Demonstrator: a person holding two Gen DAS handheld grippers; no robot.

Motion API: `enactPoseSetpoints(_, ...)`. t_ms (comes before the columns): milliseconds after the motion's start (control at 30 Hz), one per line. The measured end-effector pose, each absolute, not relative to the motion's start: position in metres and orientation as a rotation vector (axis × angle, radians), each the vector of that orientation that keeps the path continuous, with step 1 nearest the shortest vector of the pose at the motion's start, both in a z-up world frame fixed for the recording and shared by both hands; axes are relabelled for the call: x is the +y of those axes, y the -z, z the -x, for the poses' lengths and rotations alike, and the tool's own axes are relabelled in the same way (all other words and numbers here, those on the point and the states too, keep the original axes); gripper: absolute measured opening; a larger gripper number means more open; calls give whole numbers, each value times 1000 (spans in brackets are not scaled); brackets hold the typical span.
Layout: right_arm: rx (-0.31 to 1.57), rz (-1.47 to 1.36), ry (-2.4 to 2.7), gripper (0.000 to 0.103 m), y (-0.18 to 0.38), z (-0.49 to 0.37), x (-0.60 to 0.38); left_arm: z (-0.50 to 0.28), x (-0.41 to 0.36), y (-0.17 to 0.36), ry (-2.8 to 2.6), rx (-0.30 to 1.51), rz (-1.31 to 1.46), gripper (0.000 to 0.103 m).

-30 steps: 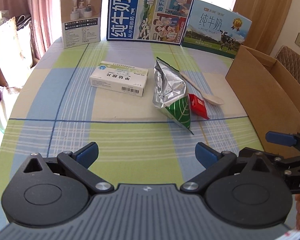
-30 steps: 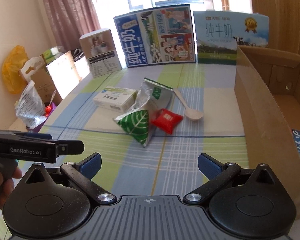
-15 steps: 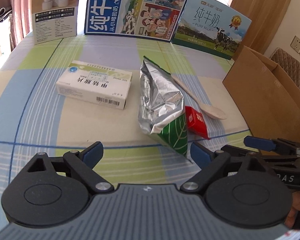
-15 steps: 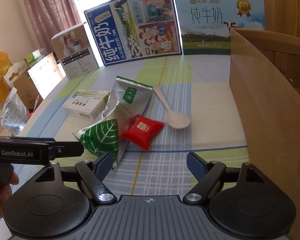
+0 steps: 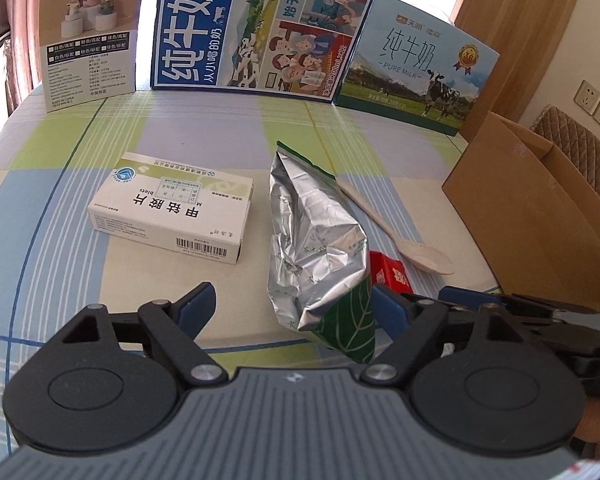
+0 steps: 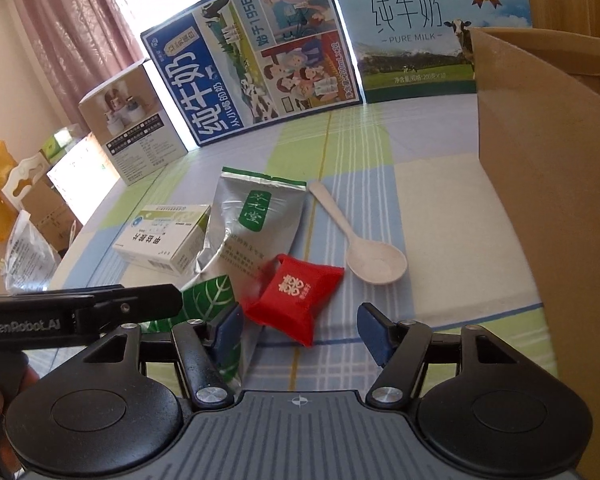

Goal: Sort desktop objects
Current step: 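Close the left tool on the silver snack bag while the right tool grips the red packet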

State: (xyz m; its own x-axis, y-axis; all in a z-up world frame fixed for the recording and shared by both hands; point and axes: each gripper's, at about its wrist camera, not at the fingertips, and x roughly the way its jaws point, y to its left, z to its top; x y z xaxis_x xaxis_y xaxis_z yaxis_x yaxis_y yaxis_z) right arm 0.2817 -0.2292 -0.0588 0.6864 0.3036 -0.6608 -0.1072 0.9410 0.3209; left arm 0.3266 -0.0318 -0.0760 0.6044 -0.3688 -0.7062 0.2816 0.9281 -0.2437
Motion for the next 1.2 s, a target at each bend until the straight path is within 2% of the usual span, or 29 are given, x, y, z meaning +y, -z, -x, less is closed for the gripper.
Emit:
enactPoseSetpoints(233, 773, -262, -213, 56, 64, -294, -220, -328, -31, 80, 381, 846, 97, 81)
enactPoseSetpoints(300, 773, -249, -208, 50, 65, -296, -218, -329, -31, 80, 384, 844, 93, 81)
enactPoseSetpoints(433, 780, -248, -198, 46, 68, -298, -219, -331, -31, 79, 384, 841, 90, 81)
enactPoseSetpoints(633, 785, -207, -197, 31, 67, -293, -222, -334, -39, 80, 398, 848, 57, 82)
enactPoseSetpoints(1067, 768, -102, -213, 32, 65, -273, -232, -351, -62, 98, 428, 892, 28, 82)
enactPoseSetpoints(1200, 761, -76, -205, 37, 67, -276, -232, -353, -65, 100, 423, 900, 28, 72)
